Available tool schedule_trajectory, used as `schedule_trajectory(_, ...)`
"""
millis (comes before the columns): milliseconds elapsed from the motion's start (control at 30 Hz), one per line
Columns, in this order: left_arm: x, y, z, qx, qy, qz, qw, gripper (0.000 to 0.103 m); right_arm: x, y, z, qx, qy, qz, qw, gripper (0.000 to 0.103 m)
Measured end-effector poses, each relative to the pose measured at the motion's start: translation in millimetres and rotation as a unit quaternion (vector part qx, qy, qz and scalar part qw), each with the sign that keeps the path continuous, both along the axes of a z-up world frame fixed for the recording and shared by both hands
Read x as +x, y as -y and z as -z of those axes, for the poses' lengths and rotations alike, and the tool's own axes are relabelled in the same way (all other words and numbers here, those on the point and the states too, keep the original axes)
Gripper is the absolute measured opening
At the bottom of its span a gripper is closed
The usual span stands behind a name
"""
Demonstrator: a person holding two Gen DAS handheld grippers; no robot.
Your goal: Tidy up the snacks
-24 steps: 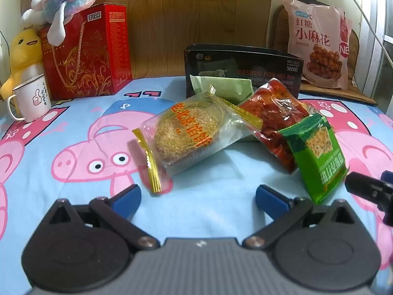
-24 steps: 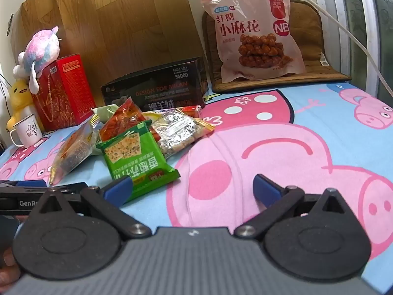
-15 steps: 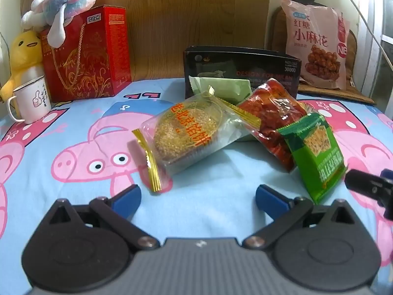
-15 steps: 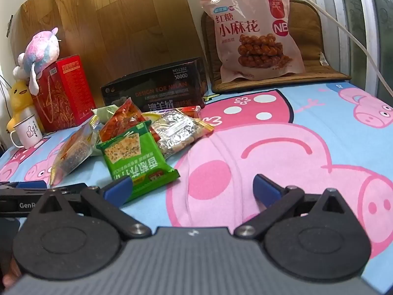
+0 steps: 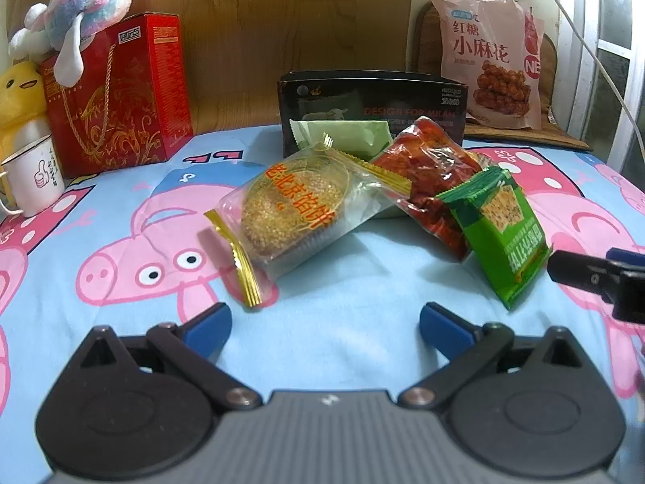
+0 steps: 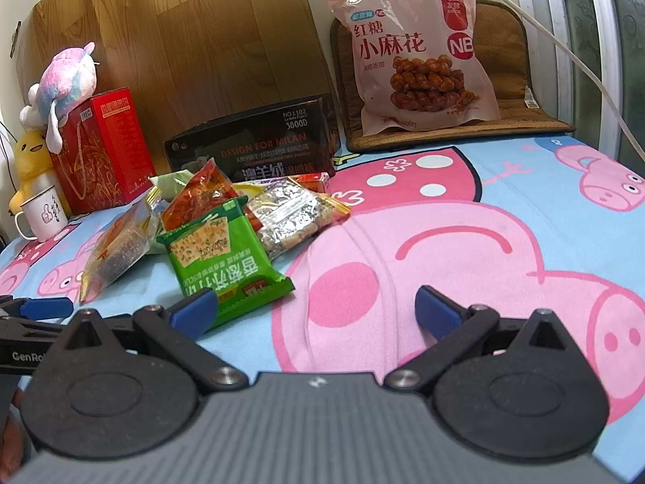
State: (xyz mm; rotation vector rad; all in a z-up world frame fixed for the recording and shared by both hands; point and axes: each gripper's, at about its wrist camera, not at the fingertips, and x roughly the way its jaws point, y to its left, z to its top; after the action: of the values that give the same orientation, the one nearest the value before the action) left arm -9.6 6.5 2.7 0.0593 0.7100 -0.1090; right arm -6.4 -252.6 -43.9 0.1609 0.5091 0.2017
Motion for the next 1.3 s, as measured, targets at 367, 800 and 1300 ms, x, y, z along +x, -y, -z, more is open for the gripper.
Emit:
schedule_trajectory(367,-3,-6,0,-0.012,0.008,0.011,0.9998,0.103,0,0,2,-0.001,0.000,0.001,1.000,0.103)
schedule_trajectory(800,-10,-15,-6,-0.039,0.041,0.001,0.9984,0.103,0,-1,2,-0.002,0.000,0.001,1.000,0.103)
schedule_trajectory(1300,-9,-21,-5,-0.056,0.041,-0.009,0.9975,0.103,0,-1,2,-0.001,0.000,0.000,1.000,0.103)
